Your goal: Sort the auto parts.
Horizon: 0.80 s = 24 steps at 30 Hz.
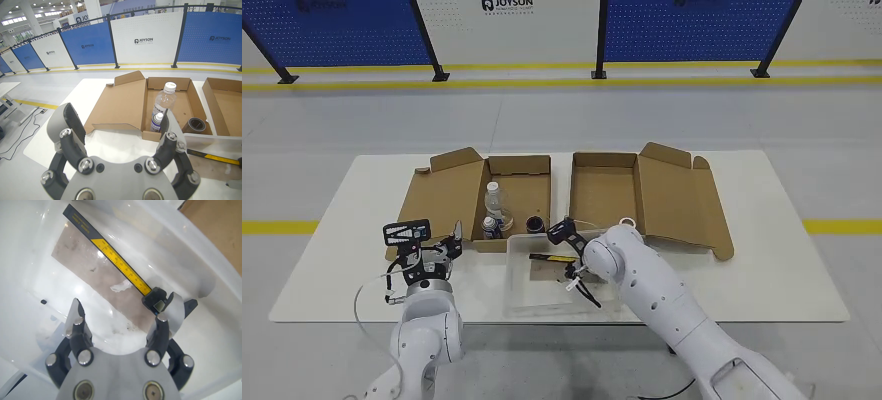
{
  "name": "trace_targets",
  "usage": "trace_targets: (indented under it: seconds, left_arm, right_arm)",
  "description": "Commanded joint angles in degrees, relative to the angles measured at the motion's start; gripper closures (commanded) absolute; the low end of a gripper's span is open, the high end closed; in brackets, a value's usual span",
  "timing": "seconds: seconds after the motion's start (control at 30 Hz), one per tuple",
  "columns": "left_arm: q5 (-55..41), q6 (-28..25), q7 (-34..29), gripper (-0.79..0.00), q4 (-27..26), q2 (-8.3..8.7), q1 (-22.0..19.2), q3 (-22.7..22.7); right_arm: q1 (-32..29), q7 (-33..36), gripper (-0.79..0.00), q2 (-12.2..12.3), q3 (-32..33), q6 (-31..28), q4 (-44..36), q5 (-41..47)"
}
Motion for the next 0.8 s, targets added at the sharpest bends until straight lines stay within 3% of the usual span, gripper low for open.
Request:
trace_targets:
  seconds: [0.0, 0.33, 0.43, 0.77]
  left_arm:
    - [0.0, 0.0, 0.0, -0.785, 0.0, 0.0, 0.0, 0.0]
    - [0.0, 0.0, 0.0, -0.785, 0.0, 0.0, 0.0, 0.0]
    - [0.0, 0.0, 0.0, -0.785, 0.0, 0.0, 0.0, 0.0]
    - [0.0, 0.0, 0.0, -0.785, 0.0, 0.0, 0.0, 0.0]
  right_arm:
    - [0.34, 0.25, -0.708, -0.25, -0.24, -0.32, 0.7, 0.92]
    - [0.46, 1.52, -0.628, -0.93, -0.51, -0.99, 0.87, 4.88]
    - [0.04, 2.39, -0.65, -1.0, -0.33, -1.93, -0.1, 6.95]
    - [0.94, 1.08, -0.677, -0.67, -0.28, 2.04, 0.78, 1.42]
